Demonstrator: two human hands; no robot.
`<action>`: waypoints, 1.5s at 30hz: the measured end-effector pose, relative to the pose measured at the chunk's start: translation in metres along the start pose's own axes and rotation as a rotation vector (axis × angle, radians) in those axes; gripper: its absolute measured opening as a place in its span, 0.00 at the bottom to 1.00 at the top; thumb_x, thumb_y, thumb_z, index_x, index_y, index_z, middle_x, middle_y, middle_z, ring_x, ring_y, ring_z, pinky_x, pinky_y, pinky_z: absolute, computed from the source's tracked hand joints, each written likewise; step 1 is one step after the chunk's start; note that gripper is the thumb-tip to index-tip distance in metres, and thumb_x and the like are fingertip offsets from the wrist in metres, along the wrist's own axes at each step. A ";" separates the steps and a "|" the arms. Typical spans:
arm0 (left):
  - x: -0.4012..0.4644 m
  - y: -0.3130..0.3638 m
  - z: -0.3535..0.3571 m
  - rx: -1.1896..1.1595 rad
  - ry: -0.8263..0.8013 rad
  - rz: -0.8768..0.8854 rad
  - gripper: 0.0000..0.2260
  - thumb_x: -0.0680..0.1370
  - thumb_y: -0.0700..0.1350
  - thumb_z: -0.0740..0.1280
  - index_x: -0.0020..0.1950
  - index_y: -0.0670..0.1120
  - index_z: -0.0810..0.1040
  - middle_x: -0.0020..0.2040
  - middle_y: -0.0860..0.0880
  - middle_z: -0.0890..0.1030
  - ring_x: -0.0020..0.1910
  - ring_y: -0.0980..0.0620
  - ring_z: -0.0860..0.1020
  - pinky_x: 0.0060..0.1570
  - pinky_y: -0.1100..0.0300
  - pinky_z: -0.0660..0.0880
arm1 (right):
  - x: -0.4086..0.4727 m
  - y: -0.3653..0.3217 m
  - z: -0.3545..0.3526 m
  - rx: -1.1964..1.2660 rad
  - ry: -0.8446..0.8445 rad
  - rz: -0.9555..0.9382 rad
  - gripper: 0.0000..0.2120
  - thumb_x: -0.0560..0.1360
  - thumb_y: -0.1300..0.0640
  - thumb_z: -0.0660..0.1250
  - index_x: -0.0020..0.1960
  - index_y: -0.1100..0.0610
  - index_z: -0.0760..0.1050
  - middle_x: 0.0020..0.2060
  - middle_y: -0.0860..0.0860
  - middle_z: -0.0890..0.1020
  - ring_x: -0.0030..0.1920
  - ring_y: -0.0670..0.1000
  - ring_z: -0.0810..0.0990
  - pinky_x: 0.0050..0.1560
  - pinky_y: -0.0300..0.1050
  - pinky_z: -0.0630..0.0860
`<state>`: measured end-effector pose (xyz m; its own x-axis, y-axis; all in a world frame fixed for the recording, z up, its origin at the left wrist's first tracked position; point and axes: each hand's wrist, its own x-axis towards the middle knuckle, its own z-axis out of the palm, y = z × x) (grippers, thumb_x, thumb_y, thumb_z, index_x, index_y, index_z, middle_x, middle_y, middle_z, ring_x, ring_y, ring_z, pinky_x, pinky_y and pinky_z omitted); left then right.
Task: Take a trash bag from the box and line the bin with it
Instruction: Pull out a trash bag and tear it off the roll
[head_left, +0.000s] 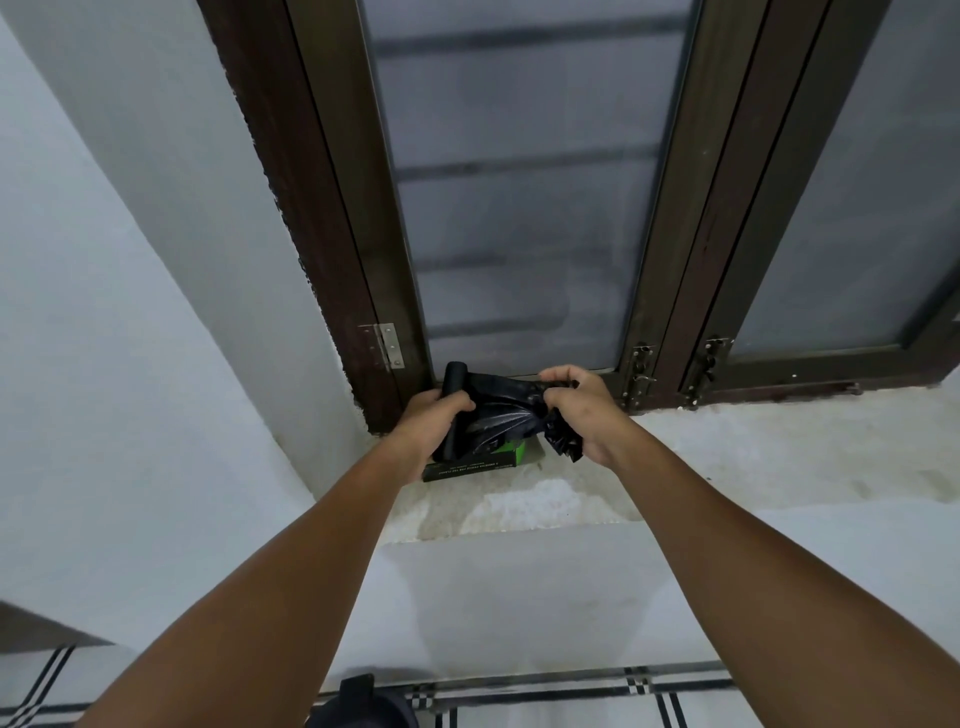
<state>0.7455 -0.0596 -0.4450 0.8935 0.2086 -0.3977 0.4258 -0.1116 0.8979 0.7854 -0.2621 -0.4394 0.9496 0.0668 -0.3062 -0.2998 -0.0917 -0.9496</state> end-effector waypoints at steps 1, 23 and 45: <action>-0.002 0.002 0.000 -0.013 0.003 -0.006 0.08 0.80 0.50 0.69 0.57 0.50 0.81 0.57 0.44 0.84 0.56 0.44 0.82 0.61 0.47 0.79 | -0.001 -0.001 0.001 0.028 0.008 0.002 0.16 0.76 0.69 0.62 0.54 0.52 0.80 0.53 0.59 0.82 0.45 0.55 0.81 0.40 0.47 0.79; -0.008 0.006 0.000 -0.081 0.015 -0.025 0.13 0.81 0.51 0.65 0.62 0.46 0.79 0.54 0.43 0.82 0.51 0.43 0.80 0.54 0.51 0.75 | -0.003 0.000 -0.007 -0.024 -0.006 -0.053 0.10 0.75 0.67 0.66 0.40 0.53 0.76 0.37 0.56 0.79 0.38 0.56 0.77 0.37 0.47 0.74; -0.004 0.005 -0.007 -0.027 0.028 0.022 0.04 0.79 0.48 0.68 0.50 0.50 0.81 0.53 0.43 0.84 0.54 0.40 0.81 0.55 0.49 0.75 | -0.001 0.003 -0.006 -0.113 -0.058 -0.115 0.08 0.73 0.55 0.74 0.39 0.56 0.79 0.36 0.53 0.80 0.37 0.52 0.78 0.39 0.46 0.73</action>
<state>0.7428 -0.0539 -0.4375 0.8981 0.2335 -0.3726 0.4016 -0.0904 0.9114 0.7842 -0.2689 -0.4415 0.9693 0.1405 -0.2020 -0.1737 -0.1908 -0.9661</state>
